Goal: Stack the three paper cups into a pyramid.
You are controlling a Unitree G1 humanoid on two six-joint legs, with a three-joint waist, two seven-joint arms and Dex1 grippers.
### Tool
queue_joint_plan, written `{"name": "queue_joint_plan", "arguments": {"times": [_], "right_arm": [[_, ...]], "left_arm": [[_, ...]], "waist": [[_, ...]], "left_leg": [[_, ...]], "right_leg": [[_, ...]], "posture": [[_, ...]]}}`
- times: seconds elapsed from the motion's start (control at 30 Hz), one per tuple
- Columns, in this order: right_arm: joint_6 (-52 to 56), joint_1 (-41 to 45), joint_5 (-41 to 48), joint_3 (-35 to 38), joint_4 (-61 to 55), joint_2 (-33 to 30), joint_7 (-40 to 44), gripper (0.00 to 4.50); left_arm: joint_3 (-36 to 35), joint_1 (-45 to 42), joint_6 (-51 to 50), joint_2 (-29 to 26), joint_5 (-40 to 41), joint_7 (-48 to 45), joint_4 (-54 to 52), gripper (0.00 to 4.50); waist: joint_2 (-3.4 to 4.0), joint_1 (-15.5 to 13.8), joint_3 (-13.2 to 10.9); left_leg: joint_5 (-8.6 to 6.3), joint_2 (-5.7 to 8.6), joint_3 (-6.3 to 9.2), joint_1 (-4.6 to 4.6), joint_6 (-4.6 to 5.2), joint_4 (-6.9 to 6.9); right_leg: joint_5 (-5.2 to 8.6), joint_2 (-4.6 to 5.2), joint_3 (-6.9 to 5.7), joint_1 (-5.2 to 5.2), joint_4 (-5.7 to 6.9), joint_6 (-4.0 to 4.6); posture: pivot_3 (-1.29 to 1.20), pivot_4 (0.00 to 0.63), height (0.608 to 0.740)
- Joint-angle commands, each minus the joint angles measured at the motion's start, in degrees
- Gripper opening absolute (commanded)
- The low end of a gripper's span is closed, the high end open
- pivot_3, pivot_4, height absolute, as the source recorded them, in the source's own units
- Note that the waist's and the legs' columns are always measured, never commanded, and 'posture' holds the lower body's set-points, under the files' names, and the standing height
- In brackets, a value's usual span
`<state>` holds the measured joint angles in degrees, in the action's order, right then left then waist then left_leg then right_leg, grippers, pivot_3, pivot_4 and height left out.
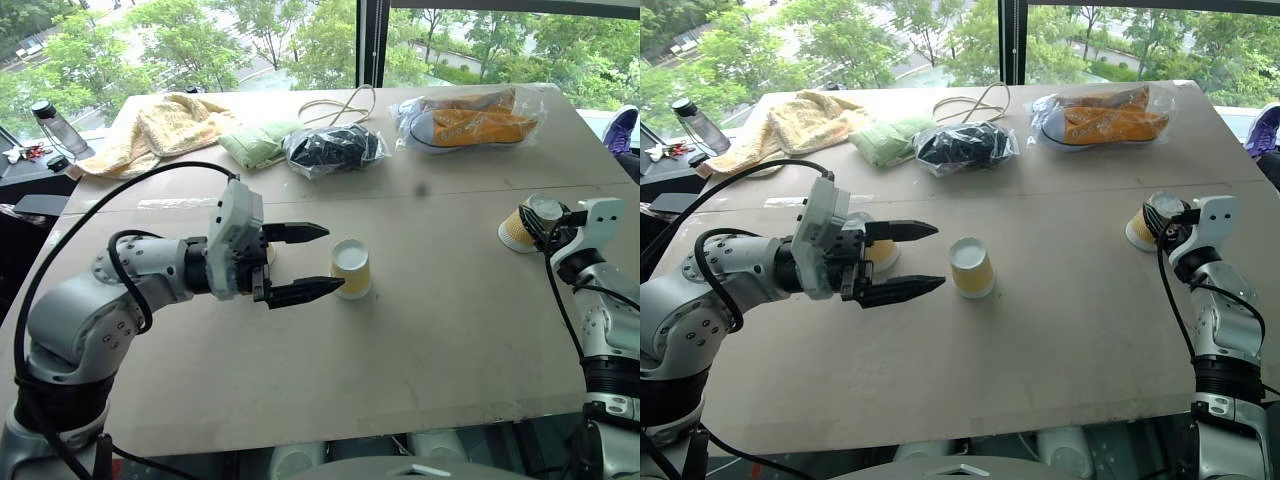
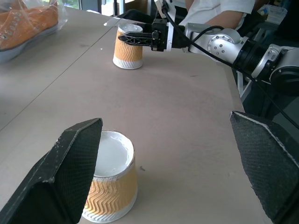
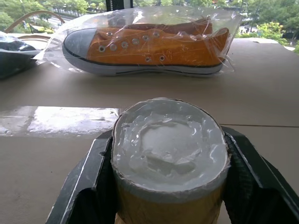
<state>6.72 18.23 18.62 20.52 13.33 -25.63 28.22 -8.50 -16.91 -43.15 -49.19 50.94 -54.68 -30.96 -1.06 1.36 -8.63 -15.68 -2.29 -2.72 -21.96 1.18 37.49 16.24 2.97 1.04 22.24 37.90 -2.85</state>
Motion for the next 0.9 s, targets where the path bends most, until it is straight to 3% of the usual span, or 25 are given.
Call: {"name": "queue_joint_plan", "arguments": {"times": [0.03,0.2,0.37,0.57,0.9], "right_arm": [[-0.13,-2.11,3.67,-1.94,-8.51,-1.11,6.05,2.08],[8.56,-7.72,10.11,-8.46,-22.32,-2.42,14.26,2.08],[12.13,-9.71,9.35,-16.15,-29.72,-4.29,17.75,2.08],[7.02,-7.22,2.78,-25.14,-27.91,-1.93,18.6,2.08],[5.21,-4.3,0.25,-28.41,-24.32,2.55,17.78,2.08]], "left_arm": [[-2.09,0.57,2.86,-0.55,-0.86,-1.34,-0.83,4.5],[-3.66,1.26,6.8,-0.59,-1.83,-3.97,0.17,4.5],[-6.41,4.56,11.03,-0.65,-3.39,-6.51,0.67,4.5],[-8.04,10.04,14.61,-2.5,-7.94,-8.12,1.77,4.5],[-8.87,12.23,15.63,-3.09,-9.52,-8.35,2.3,4.5]], "waist": [[0.0,-0.11,0.0],[0.02,-0.34,-0.01],[0.0,-0.51,-0.01],[0.01,-0.56,-0.01],[-0.03,-0.57,0.0]], "left_leg": [[0.0,0.0,0.0,0.0,0.0,0.0],[-0.03,-0.07,0.04,0.0,0.05,-0.02],[-0.13,-0.03,0.02,0.0,0.22,0.02],[-0.14,-0.01,0.03,0.01,0.24,0.02],[-0.14,-0.01,0.06,0.0,0.23,0.04]], "right_leg": [[0.0,0.0,0.0,0.0,0.0,0.0],[0.0,-0.04,-0.01,0.0,-0.01,0.0],[0.0,0.02,-0.07,-0.01,-0.01,0.0],[0.0,-0.01,-0.09,0.0,-0.02,0.01],[0.0,0.01,-0.13,0.0,-0.01,0.01]], "posture": [[0.0,0.15,0.74],[0.0,0.15,0.74],[0.0,0.15,0.74],[0.0,0.15,0.74],[0.0,0.15,0.74]]}}
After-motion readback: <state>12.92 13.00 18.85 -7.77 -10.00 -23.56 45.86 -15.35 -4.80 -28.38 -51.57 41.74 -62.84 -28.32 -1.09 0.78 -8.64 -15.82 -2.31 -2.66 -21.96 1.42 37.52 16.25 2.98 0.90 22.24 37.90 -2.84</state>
